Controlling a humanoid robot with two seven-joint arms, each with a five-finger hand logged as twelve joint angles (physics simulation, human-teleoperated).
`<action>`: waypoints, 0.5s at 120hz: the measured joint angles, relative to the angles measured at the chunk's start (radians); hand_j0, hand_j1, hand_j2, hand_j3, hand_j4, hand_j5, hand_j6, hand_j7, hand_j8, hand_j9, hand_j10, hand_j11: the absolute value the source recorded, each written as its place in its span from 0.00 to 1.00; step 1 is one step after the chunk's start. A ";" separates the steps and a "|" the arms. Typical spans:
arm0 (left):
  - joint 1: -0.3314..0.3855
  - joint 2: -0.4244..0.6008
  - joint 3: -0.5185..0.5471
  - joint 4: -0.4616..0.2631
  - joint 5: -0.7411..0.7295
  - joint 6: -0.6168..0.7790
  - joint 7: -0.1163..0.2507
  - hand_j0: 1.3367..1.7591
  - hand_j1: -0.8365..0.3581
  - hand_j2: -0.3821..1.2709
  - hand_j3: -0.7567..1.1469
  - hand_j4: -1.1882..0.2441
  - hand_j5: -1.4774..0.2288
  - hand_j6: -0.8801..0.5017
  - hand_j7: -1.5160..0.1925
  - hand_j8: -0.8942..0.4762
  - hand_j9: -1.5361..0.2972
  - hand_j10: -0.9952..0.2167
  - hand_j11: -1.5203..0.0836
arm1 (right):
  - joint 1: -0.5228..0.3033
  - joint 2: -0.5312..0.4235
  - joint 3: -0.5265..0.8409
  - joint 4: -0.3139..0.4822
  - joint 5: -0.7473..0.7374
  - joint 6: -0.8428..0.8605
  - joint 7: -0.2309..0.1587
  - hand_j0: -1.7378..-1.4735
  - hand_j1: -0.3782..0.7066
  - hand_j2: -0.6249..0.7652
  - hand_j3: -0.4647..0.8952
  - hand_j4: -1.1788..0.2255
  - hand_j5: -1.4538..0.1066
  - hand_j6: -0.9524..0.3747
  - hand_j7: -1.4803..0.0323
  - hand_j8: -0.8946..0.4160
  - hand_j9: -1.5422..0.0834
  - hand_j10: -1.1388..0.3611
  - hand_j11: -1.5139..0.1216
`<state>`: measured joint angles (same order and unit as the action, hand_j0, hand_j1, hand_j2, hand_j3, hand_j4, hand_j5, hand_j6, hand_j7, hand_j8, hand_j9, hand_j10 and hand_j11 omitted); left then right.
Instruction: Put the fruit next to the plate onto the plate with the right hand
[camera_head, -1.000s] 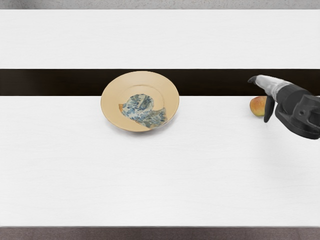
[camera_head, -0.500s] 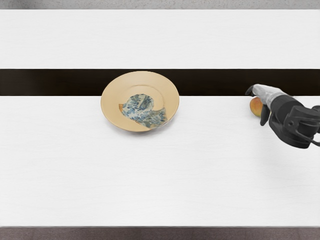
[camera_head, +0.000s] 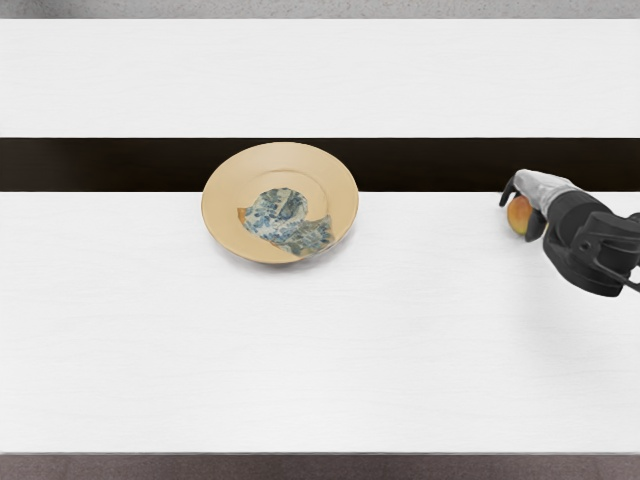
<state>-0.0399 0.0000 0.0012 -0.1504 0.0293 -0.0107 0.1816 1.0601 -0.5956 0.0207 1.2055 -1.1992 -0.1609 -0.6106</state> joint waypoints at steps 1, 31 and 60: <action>0.000 0.000 0.000 0.000 0.000 0.000 0.000 0.76 0.99 0.23 0.40 0.83 0.87 0.64 0.89 0.65 0.84 0.82 0.95 | 0.000 0.000 0.000 -0.001 0.000 0.000 0.000 0.33 0.50 0.44 0.34 0.46 0.50 0.40 0.53 0.43 0.52 0.48 0.50; 0.000 0.000 0.000 0.000 0.000 0.000 0.000 0.76 0.99 0.23 0.40 0.83 0.87 0.64 0.89 0.65 0.84 0.82 0.95 | -0.003 0.001 0.004 -0.029 0.018 0.000 0.000 0.35 0.53 0.48 0.34 0.40 0.44 0.44 0.46 0.45 0.47 0.48 0.45; 0.000 0.000 0.000 0.000 0.000 0.000 0.000 0.76 0.99 0.23 0.40 0.83 0.87 0.64 0.89 0.65 0.84 0.82 0.95 | 0.058 0.008 0.025 -0.030 0.059 0.004 0.000 0.34 0.52 0.48 0.34 0.40 0.38 0.46 0.43 0.47 0.41 0.49 0.39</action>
<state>-0.0399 0.0000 0.0011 -0.1504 0.0293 -0.0107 0.1813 1.1181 -0.5876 0.0457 1.1759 -1.1400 -0.1568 -0.6104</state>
